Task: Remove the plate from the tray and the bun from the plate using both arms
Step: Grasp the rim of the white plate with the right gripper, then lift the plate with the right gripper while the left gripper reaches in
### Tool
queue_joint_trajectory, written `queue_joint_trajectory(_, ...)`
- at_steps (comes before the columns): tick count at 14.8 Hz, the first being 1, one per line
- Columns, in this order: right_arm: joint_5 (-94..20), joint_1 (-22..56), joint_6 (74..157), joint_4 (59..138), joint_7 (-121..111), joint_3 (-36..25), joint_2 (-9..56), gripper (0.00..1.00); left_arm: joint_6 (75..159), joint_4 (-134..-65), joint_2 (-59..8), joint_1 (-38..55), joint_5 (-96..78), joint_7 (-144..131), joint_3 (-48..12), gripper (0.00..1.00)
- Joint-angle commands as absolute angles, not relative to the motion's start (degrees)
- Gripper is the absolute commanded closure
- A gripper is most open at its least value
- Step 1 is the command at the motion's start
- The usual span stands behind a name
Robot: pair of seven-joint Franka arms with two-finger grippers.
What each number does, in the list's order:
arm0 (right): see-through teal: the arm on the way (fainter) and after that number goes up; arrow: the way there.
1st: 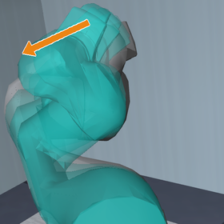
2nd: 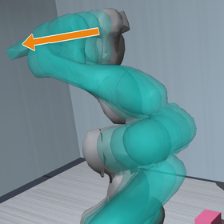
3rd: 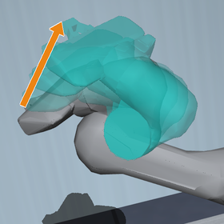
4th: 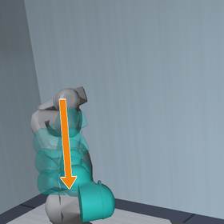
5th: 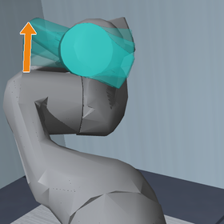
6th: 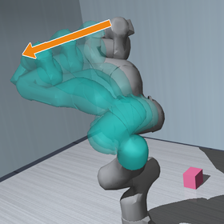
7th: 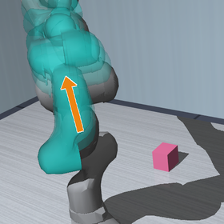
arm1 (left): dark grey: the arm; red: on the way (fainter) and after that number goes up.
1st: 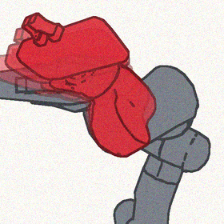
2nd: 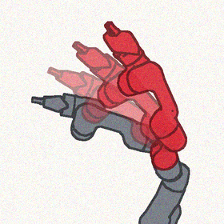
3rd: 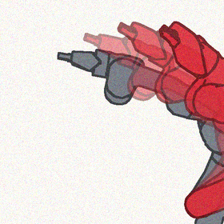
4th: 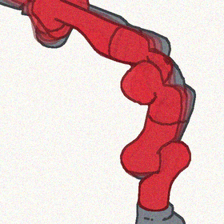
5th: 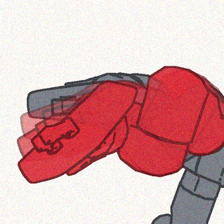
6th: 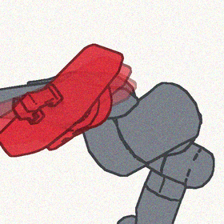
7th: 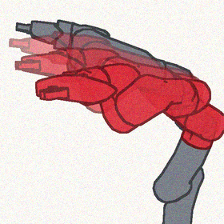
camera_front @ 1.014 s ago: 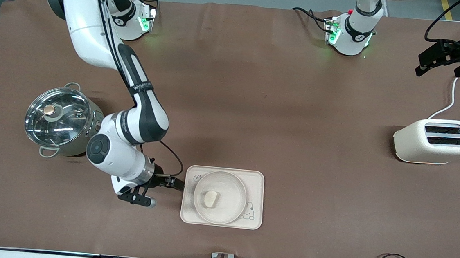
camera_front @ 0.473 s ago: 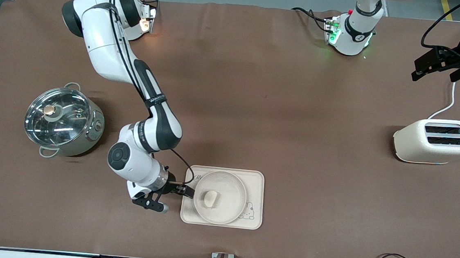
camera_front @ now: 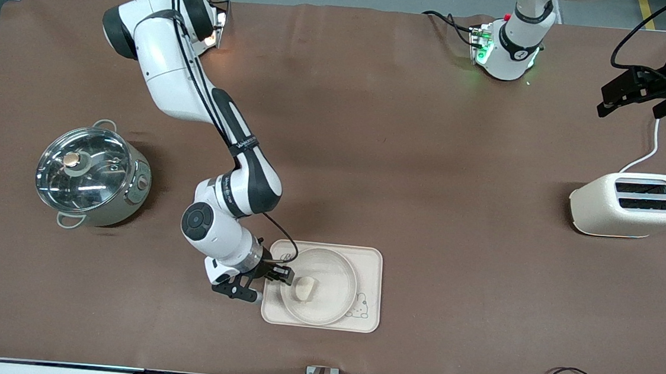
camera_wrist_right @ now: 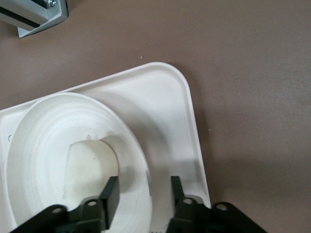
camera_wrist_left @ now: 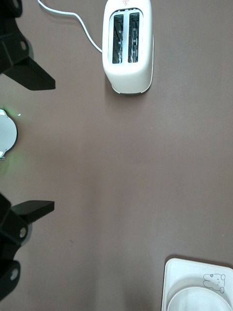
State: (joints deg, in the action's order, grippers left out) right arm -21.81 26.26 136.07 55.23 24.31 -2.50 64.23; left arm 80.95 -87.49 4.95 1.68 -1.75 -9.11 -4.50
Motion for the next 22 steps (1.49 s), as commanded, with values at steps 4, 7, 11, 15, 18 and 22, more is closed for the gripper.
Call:
queue_joint_trajectory(4,-22.15,26.46,138.6,53.35,23.55,-2.9,66.97,0.84,79.8,-86.04,4.48,1.49,-1.32,-8.53,-4.48,0.0)
queue_joint_trajectory(7,-22.15,26.37,139.31,53.35,23.55,-2.73,67.24,0.99,79.8,-86.04,4.48,1.49,-1.32,-8.53,-4.39,0.0)
queue_joint_trajectory(11,-24.25,25.58,138.43,53.88,23.73,-1.5,63.56,0.99,79.8,-86.04,4.48,1.49,-1.23,-8.44,-4.39,0.0)
queue_joint_trajectory(15,-25.4,25.66,136.49,63.86,23.47,1.75,54.52,1.0,79.8,-86.04,4.4,1.41,-1.4,-8.26,-4.39,0.0)
queue_joint_trajectory(18,-25.4,25.58,136.85,76.25,22.68,3.34,45.64,1.0,80.07,-83.94,1.94,1.41,-1.67,-8.17,-4.04,0.0)
queue_joint_trajectory(22,-25.49,25.75,138.51,91.55,21.71,4.31,35.35,1.0,82.25,-83.93,-2.1,2.63,-3.77,-9.14,-4.74,0.0)
